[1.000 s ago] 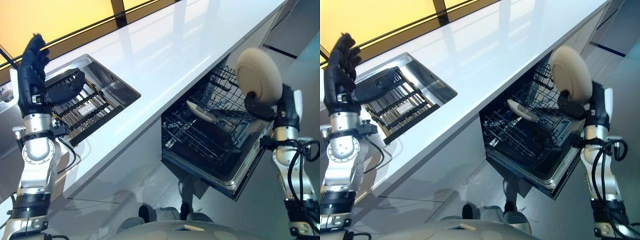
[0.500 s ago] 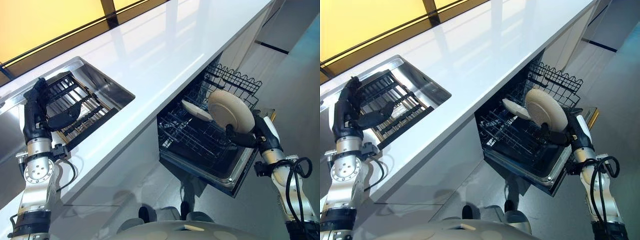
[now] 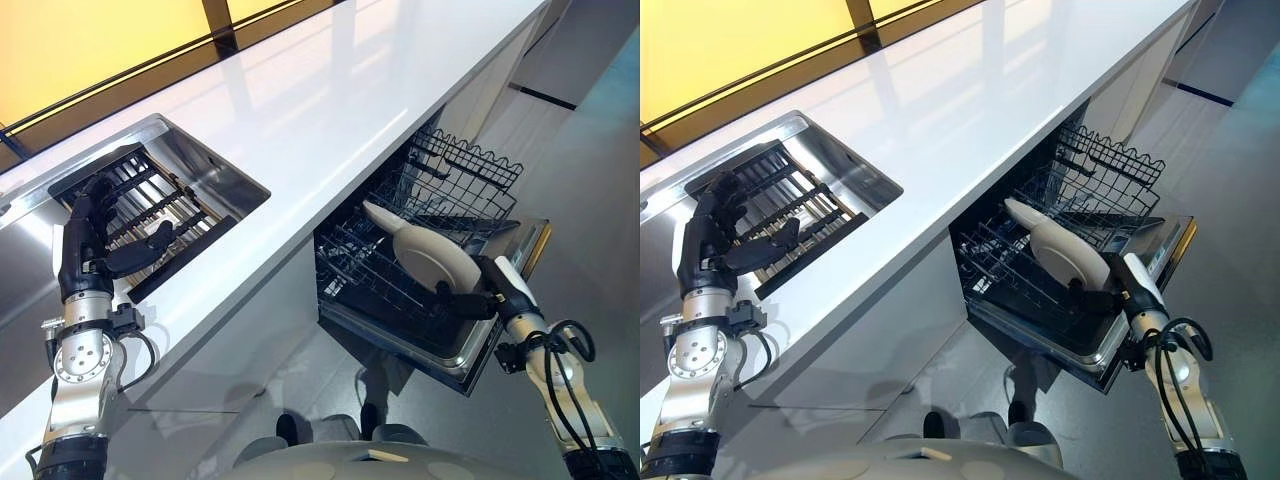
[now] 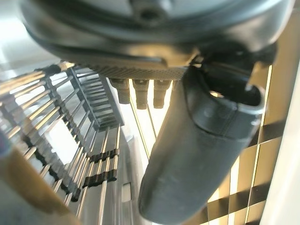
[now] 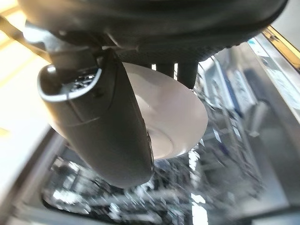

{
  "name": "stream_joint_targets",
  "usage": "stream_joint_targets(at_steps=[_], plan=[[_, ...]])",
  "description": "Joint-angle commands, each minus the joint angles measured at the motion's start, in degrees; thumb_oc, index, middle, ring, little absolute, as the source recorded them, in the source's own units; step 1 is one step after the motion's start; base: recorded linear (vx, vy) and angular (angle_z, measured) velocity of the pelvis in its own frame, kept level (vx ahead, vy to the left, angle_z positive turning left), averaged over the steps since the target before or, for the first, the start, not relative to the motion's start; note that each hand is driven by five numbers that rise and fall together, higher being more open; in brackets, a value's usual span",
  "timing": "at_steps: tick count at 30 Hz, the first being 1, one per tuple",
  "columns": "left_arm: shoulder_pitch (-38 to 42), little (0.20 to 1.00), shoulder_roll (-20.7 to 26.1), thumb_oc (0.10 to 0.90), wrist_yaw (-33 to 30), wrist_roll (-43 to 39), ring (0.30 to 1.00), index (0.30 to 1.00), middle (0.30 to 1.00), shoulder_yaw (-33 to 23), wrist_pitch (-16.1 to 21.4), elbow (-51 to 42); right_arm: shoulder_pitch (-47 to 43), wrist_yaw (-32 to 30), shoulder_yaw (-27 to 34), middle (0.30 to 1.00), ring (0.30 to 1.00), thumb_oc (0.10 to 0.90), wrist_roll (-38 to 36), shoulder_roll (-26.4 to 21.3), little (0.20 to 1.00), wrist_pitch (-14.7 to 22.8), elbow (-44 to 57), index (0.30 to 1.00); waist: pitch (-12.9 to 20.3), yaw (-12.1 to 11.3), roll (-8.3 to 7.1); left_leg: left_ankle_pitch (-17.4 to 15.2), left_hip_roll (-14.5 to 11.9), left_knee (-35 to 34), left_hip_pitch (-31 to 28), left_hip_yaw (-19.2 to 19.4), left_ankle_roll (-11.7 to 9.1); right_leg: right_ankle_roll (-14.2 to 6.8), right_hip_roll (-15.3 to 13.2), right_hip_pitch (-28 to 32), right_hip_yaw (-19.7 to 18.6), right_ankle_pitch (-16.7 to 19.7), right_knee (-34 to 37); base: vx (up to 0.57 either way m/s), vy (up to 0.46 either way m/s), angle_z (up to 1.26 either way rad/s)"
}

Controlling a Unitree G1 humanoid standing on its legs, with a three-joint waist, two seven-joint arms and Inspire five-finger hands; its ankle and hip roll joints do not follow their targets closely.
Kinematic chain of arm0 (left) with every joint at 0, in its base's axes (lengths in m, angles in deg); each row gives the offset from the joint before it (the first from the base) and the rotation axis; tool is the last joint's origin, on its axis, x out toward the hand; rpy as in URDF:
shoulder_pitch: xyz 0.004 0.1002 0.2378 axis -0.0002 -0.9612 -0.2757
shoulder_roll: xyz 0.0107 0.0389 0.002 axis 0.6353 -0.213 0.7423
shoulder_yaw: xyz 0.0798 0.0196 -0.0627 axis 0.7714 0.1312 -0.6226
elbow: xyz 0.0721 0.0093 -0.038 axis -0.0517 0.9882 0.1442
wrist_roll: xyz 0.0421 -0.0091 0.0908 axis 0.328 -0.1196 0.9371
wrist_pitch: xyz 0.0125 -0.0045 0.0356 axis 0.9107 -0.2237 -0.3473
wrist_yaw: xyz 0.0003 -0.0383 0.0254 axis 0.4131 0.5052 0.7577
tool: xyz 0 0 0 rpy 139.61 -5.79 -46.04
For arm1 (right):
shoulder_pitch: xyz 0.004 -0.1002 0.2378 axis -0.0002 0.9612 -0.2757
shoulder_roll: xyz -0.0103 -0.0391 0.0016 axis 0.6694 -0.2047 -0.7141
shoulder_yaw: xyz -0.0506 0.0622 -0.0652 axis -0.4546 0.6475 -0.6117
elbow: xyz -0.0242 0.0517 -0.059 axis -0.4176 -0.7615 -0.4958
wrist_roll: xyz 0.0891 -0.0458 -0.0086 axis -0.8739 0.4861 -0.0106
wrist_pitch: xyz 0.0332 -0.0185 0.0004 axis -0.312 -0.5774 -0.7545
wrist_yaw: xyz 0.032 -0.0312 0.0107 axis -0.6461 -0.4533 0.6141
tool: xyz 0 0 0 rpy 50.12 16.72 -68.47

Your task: Pick up plates and place into dishwasher.

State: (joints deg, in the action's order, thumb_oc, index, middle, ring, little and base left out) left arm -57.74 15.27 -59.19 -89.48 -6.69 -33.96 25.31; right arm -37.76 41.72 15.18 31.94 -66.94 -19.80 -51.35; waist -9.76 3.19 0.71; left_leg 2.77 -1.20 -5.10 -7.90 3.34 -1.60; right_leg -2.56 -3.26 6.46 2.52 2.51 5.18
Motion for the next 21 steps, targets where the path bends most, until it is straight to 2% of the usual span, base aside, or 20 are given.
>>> stream_joint_targets(at_steps=[1,7,11,12,14,18,21], plan=[[4.16,0.900,4.64,0.800,-1.51,0.95,0.900,0.900,0.900,-2.29,7.32,-3.82,-9.27,-7.36,-1.05,0.300,0.300,0.100,2.69,-2.75,0.200,1.30,-0.68,0.300,2.67,-2.08,1.00,-8.14,4.64,3.62,0.49,-1.20,3.80,-0.56,3.29,-1.98,5.34,-8.98,-8.41,0.04,-0.012,0.14],[5.36,0.900,5.51,0.800,-0.59,1.35,0.900,0.900,0.900,0.22,5.78,-5.90,-13.27,-12.89,-6.23,0.300,0.300,0.100,3.23,-2.03,0.200,-3.16,-7.09,0.300,2.49,-4.23,1.36,-7.61,4.63,3.56,0.86,-3.31,3.32,-0.16,2.95,-1.70,7.35,-9.74,-9.13,0.03,-0.014,0.21],[5.37,0.900,5.80,0.800,-0.38,0.99,0.900,0.900,0.900,0.93,5.12,-6.77,-15.31,-13.90,-7.91,0.300,0.300,0.100,1.22,-1.87,0.200,-3.45,-9.10,0.300,2.02,-5.30,1.34,-8.42,5.04,5.95,1.69,-3.96,3.31,0.32,2.64,-1.54,8.16,-9.67,-9.06,0.02,-0.016,0.20],[5.41,0.900,5.85,0.800,-0.05,1.12,0.900,0.900,0.900,1.19,5.02,-6.82,-16.10,-14.98,-8.53,0.900,0.900,0.800,0.03,-1.78,0.900,-2.45,-9.01,0.900,1.79,-5.78,1.31,-8.62,5.26,6.77,2.04,-4.17,3.34,0.48,2.56,-1.43,8.47,-9.52,-8.93,0.02,-0.010,0.19],[5.12,0.900,5.94,0.800,0.82,0.94,0.900,0.900,0.900,1.25,5.24,-6.78,-17.13,-17.23,-8.89,0.900,0.900,0.800,-0.85,-1.55,0.900,-0.22,-7.96,0.900,1.59,-6.39,1.44,-8.72,5.40,7.20,2.25,-4.51,3.40,0.63,2.56,-1.28,8.88,-9.41,-8.87,0.02,-0.009,0.12],[4.34,0.900,5.60,0.800,1.92,0.86,0.900,0.900,0.900,0.84,5.61,-6.73,-17.55,-22.20,-7.48,0.900,0.900,0.800,-3.22,-1.05,0.900,9.99,-1.11,0.900,1.57,-6.66,2.10,-7.83,5.11,5.50,2.18,-4.83,3.39,0.51,2.62,-1.65,9.29,-9.70,-9.26,0.00,0.001,0.06],[3.52,0.900,5.04,0.800,2.92,0.65,0.900,0.900,0.900,0.17,6.08,-6.62,-16.64,-23.57,-5.16,0.900,0.900,0.800,-4.25,-0.63,0.900,15.09,4.18,0.900,1.72,-6.30,2.55,-6.98,4.73,3.92,2.01,-4.54,3.16,0.27,2.57,-1.89,9.45,-9.94,-9.51,0.00,0.001,0.03]])
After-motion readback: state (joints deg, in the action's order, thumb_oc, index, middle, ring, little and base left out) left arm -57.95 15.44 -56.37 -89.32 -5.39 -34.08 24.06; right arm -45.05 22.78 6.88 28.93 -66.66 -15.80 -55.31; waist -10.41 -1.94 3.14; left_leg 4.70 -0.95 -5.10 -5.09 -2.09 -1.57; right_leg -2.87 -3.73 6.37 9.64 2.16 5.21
